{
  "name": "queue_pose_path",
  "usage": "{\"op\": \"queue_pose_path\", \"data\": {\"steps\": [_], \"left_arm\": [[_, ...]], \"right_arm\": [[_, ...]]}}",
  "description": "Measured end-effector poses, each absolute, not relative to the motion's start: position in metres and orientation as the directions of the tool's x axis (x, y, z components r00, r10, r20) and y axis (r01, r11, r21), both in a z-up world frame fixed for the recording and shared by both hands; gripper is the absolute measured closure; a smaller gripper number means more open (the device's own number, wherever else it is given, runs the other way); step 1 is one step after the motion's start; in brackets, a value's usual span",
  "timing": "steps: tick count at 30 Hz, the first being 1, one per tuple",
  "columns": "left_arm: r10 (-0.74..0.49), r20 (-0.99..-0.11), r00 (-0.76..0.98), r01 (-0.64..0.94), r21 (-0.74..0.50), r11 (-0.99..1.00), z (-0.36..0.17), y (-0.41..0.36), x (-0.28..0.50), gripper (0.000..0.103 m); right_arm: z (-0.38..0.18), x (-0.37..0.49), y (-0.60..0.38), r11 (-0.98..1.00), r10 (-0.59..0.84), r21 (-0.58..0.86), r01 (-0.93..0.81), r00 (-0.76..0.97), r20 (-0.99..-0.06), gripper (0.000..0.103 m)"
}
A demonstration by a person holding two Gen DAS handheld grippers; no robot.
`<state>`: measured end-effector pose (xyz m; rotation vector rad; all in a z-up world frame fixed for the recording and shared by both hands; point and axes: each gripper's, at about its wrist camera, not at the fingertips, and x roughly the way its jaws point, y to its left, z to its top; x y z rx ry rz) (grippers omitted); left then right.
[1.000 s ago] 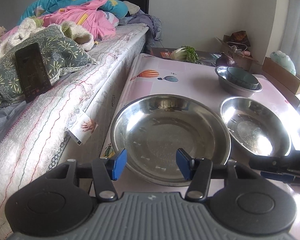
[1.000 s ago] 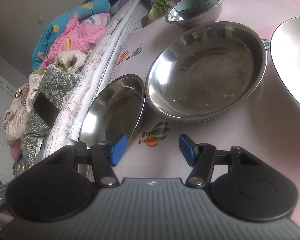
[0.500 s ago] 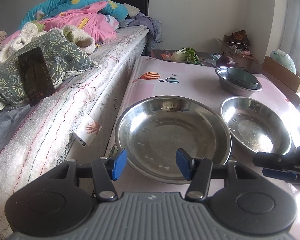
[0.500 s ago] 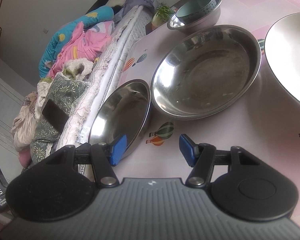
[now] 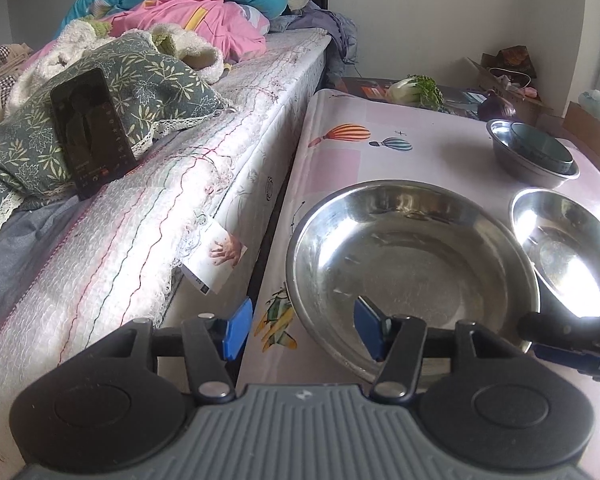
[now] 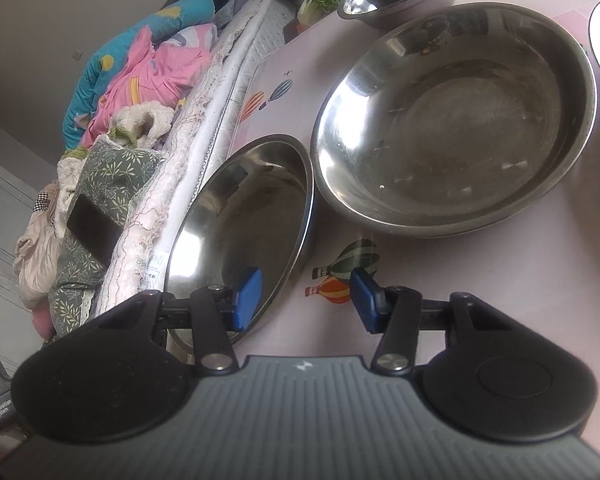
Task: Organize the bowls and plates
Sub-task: 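Grasp the rim of a steel plate with the right gripper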
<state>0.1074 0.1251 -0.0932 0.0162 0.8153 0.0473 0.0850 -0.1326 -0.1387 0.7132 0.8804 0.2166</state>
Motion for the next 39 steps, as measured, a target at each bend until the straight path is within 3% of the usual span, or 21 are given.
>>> {"op": "queue_pose_path", "data": {"steps": [7,13,15,19,39], "left_arm": [[0.047,-0.757,0.651,-0.041,0.027,0.999,-0.104,0.131,0.135,0.046],[0.039,-0.778,0.627,-0.041,0.017,0.999,-0.109,0.133,0.148,0.066],[0.035,-0.783,0.621,-0.039,0.014,0.999,-0.110,0.135,0.149,0.076],[0.006,-0.791,0.612,-0.027,-0.013,1.000,-0.110,0.136,0.148,0.087],[-0.023,-0.794,0.608,0.011,-0.020,1.000,-0.098,0.131,0.087,0.087]], "right_arm": [[-0.144,0.096,-0.133,0.734,0.461,0.668,0.122,0.632,-0.623,0.059],[-0.147,0.104,-0.134,0.720,0.474,0.682,0.125,0.629,-0.616,0.070],[-0.147,0.106,-0.133,0.720,0.481,0.684,0.118,0.626,-0.614,0.077],[-0.145,0.108,-0.126,0.736,0.490,0.670,0.090,0.612,-0.621,0.087],[-0.129,0.070,-0.136,0.760,0.538,0.648,0.039,0.521,-0.663,0.091]]}}
